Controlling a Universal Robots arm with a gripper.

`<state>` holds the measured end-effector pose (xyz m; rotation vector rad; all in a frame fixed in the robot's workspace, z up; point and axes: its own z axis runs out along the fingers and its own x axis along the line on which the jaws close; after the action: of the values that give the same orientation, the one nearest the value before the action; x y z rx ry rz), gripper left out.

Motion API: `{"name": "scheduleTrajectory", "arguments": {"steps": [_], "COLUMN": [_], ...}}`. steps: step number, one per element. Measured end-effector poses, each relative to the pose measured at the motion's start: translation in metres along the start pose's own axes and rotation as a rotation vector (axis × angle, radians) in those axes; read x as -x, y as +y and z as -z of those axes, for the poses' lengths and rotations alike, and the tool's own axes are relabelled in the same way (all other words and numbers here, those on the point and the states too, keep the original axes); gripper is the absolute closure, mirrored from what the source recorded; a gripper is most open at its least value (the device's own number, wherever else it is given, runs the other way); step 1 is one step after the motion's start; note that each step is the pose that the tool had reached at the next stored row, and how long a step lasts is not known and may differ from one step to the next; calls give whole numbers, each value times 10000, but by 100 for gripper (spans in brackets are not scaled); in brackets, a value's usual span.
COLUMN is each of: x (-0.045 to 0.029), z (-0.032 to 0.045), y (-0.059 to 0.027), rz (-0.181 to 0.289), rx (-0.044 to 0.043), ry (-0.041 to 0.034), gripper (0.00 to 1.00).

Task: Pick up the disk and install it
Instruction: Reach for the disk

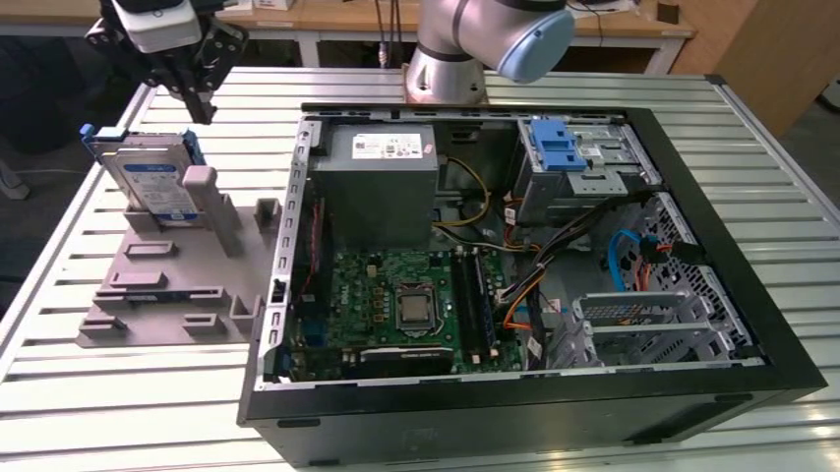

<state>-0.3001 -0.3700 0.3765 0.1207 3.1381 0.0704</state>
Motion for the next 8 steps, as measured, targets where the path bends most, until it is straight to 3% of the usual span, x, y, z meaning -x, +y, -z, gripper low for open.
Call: {"name": "scheduleTrajectory", "arguments": {"steps": [8], "x": [-179], "z": [-9], "y": [22], "rz": [1], "rx": [-1], "ry": [6], "gripper": [89]}}
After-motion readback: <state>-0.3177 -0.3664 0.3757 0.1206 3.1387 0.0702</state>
